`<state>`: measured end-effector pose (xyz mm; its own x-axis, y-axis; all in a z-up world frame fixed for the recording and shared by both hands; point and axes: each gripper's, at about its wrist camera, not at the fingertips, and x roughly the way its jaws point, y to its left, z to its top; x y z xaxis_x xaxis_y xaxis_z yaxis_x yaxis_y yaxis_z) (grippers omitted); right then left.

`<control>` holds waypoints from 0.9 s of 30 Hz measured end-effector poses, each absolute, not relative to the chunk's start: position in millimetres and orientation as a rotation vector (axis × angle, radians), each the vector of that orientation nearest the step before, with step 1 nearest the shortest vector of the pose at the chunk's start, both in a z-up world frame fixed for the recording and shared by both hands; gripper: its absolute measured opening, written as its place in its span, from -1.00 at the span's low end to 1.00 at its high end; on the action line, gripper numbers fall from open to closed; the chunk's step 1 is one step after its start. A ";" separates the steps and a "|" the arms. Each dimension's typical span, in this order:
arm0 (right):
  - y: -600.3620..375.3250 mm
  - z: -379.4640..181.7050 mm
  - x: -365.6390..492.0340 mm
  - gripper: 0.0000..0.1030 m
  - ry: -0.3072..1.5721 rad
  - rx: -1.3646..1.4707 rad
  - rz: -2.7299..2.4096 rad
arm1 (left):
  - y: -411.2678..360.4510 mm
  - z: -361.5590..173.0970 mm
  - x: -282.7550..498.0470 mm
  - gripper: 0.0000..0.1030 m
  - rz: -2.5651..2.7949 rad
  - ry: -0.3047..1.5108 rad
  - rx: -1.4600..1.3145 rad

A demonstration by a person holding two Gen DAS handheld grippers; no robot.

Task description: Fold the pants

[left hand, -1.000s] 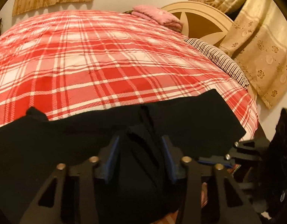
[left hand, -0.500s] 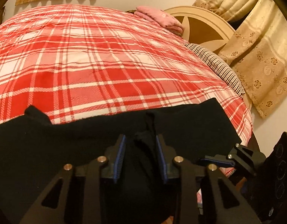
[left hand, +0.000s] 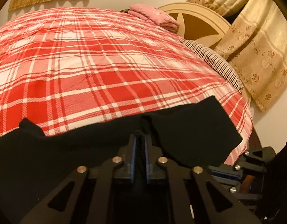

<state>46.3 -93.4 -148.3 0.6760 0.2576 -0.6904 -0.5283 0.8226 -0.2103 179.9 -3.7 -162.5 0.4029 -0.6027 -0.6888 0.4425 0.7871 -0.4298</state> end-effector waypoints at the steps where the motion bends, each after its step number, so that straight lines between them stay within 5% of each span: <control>1: -95.5 -143.5 44.1 -0.93 0.693 -0.402 0.458 | -2.7 -162.0 180.0 -0.84 -0.664 0.949 -0.201; 16: -76.3 -186.5 56.3 -0.91 0.755 -0.400 0.522 | 11.4 -164.9 186.8 -0.83 -0.656 0.951 -0.276; 21: -74.3 -175.6 46.7 -0.76 0.737 -0.445 0.537 | 13.1 -158.4 182.2 -0.73 -0.648 0.928 -0.245; 25: -89.6 -160.6 49.2 -0.13 0.716 -0.371 0.531 | 23.1 -146.6 174.6 -0.16 -0.588 0.876 -0.179; 27: -93.6 -156.2 56.8 -0.03 0.701 -0.354 0.502 | 32.3 -143.0 171.5 0.04 -0.526 0.849 -0.136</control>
